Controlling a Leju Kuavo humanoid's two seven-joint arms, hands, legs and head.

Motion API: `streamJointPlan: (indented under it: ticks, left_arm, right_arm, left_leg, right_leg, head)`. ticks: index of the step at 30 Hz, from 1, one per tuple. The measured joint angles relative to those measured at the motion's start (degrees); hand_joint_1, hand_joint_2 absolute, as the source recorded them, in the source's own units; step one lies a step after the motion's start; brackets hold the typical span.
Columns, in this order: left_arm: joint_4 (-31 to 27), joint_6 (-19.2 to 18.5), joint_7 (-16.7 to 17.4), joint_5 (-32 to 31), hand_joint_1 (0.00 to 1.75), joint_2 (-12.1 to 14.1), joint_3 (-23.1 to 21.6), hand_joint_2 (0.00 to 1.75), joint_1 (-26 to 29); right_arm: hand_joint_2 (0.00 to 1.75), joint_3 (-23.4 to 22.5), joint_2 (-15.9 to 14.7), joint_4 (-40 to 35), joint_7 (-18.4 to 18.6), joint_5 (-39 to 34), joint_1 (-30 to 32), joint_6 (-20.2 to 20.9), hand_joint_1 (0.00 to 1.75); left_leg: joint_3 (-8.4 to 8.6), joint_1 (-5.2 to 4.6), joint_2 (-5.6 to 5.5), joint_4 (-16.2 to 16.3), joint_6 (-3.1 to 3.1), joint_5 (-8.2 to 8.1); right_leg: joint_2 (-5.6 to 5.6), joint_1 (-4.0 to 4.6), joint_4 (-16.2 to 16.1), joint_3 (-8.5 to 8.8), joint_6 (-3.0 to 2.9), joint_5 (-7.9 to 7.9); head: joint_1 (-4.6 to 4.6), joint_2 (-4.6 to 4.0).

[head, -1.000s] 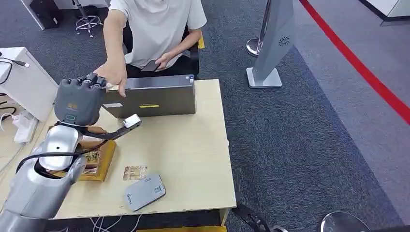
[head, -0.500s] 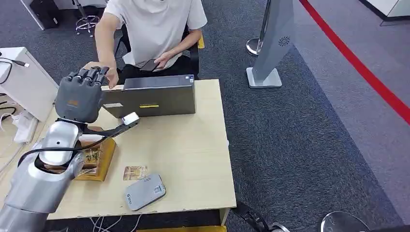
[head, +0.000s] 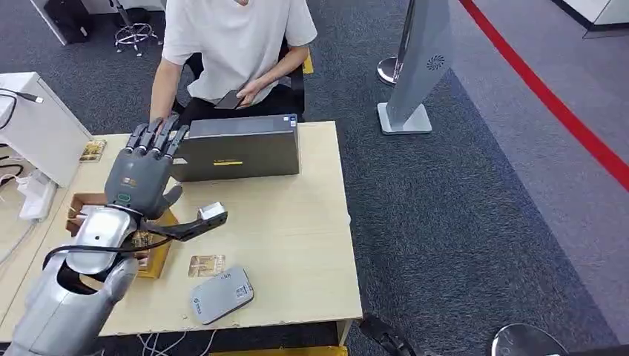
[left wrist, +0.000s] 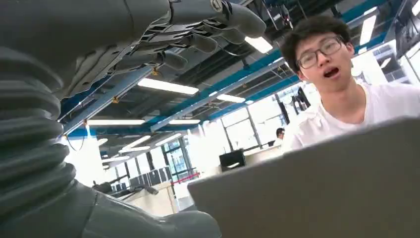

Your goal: Pass the card to the sensor for recognition and then transmit it.

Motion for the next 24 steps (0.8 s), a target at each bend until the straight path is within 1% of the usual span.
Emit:
streamJointPlan:
  ticks: [1,3,4,9,13,19,21,24]
  left_arm:
    - [-0.89,-0.13,0.00,0.13,0.00,0.73,-0.02,1.75,0.93]
    - [-4.50,0.15,0.00,0.59,0.00,3.48,-0.02,1.75,4.68]
    - [-5.63,0.24,0.00,0.72,0.00,4.38,-0.05,1.75,6.13]
    - [-9.55,0.59,0.00,1.09,0.00,7.88,-0.05,1.75,10.83]
    - [-12.69,2.23,-0.77,1.58,0.00,11.37,-0.02,1.75,15.83]
    - [-15.44,3.23,-0.98,1.64,0.00,14.17,0.22,1.75,19.95]
    - [-16.22,3.58,-0.98,1.71,0.00,14.71,0.54,1.75,21.48]
    - [-17.19,4.15,-0.96,1.90,0.00,15.30,2.20,1.75,24.31]
  right_arm:
    - [1.75,-0.35,0.00,-0.24,0.00,0.09,0.41,0.02,0.00]
    - [1.75,-1.89,0.00,-1.47,0.04,0.70,1.75,0.35,0.00]
    - [1.75,-2.54,0.00,-1.91,0.13,1.10,2.34,0.59,0.00]
    - [1.75,-4.96,-0.02,-3.41,0.11,1.27,3.61,1.22,0.00]
    - [1.75,-7.02,-0.02,-4.31,-0.52,2.52,4.64,1.97,0.00]
    - [1.75,-8.77,-0.02,-5.05,-1.20,3.39,5.07,2.56,0.00]
    - [1.75,-9.51,-0.02,-5.42,-1.64,3.70,5.55,2.95,0.00]
    - [1.75,-10.56,0.04,-6.58,-2.23,4.79,6.56,3.76,0.00]
  left_leg:
    - [-0.01,0.00,0.00,-0.02,0.00,0.00]
    - [0.07,-0.01,0.10,-0.04,0.00,-0.04]
    - [0.05,-0.01,0.10,-0.03,0.00,-0.04]
    - [-0.08,0.00,0.04,-0.05,0.00,-0.03]
    - [-0.07,-0.01,0.06,-0.05,0.00,-0.03]
    - [-0.10,-0.01,0.01,-0.05,0.00,-0.03]
    - [-0.11,-0.01,-0.01,-0.05,0.00,-0.03]
    - [-0.11,-0.01,-0.01,-0.05,0.01,-0.04]
  right_leg:
    - [-0.01,0.00,0.00,0.02,0.00,0.00]
    - [0.11,-0.01,0.00,0.00,-0.01,-0.01]
    - [0.12,-0.01,0.00,-0.04,-0.01,-0.02]
    - [0.03,0.00,0.00,-0.09,-0.01,-0.03]
    - [0.05,-0.01,0.00,-0.11,-0.01,-0.03]
    - [-0.03,-0.01,-0.01,-0.09,-0.01,-0.03]
    - [-0.04,-0.01,-0.01,-0.09,-0.01,-0.04]
    - [-0.04,-0.01,-0.01,-0.10,-0.01,-0.04]
  head:
    - [0.00,0.00]
    - [-0.04,0.00]
    - [-0.04,0.00]
    - [-0.04,0.00]
    - [-0.04,0.02]
    - [-0.04,0.00]
    - [-0.02,0.00]
    - [-0.04,0.02]
